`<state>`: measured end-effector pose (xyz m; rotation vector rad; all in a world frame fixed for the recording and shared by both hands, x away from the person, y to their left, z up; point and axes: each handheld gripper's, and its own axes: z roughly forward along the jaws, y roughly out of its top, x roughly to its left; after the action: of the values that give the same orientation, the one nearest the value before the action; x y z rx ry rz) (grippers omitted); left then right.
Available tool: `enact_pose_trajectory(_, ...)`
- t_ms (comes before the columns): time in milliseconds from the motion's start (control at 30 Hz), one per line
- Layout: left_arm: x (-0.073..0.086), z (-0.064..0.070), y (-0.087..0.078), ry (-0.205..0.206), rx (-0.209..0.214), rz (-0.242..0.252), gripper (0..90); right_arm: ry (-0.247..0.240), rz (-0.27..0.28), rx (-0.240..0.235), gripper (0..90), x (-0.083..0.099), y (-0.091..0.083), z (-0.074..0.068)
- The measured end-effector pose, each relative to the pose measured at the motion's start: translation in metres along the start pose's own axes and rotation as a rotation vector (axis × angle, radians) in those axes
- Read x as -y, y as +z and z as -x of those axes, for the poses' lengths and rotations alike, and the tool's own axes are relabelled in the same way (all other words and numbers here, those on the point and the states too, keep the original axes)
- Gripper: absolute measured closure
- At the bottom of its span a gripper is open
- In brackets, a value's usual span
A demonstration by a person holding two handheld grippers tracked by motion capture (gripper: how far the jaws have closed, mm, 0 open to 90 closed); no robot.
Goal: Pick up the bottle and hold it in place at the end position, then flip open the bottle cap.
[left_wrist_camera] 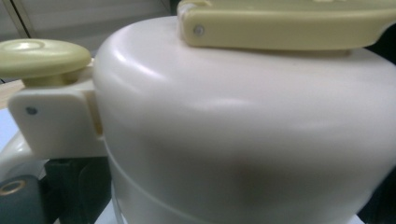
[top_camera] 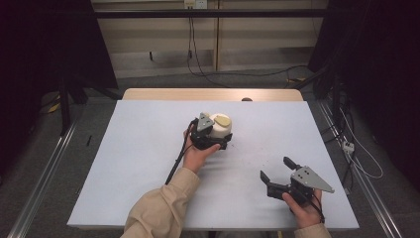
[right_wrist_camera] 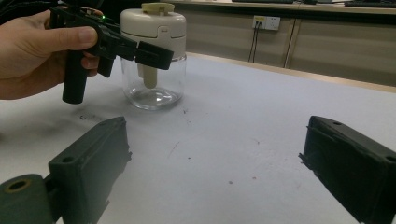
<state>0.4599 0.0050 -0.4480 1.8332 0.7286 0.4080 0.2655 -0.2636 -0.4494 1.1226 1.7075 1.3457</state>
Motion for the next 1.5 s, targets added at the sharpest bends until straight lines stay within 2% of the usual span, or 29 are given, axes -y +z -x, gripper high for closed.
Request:
enact_pose_trajectory(133,0.002,0.0,-0.001,0.003,-0.001,0.003,5.1,0.003,-0.003,-0.004,6.3,0.0,0.001,-0.001)
enact_pose_trajectory(433,0.008,-0.003,-0.005,-0.025,0.008,0.022,4.8,-0.005,-0.014,-0.02,6.3,-0.002,0.006,-0.004)
enact_pose_trajectory(800,0.009,-0.002,-0.005,-0.018,0.0,0.031,4.8,-0.008,-0.04,-0.045,6.3,-0.004,0.014,-0.009)
enact_pose_trajectory(1167,0.009,-0.002,-0.005,-0.021,-0.004,0.03,4.7,-0.016,-0.071,-0.086,6.2,-0.012,0.03,-0.015)
enact_pose_trajectory(1500,0.009,-0.002,-0.005,-0.02,-0.004,0.031,4.7,0.004,-0.089,-0.092,6.3,-0.021,0.043,-0.017)
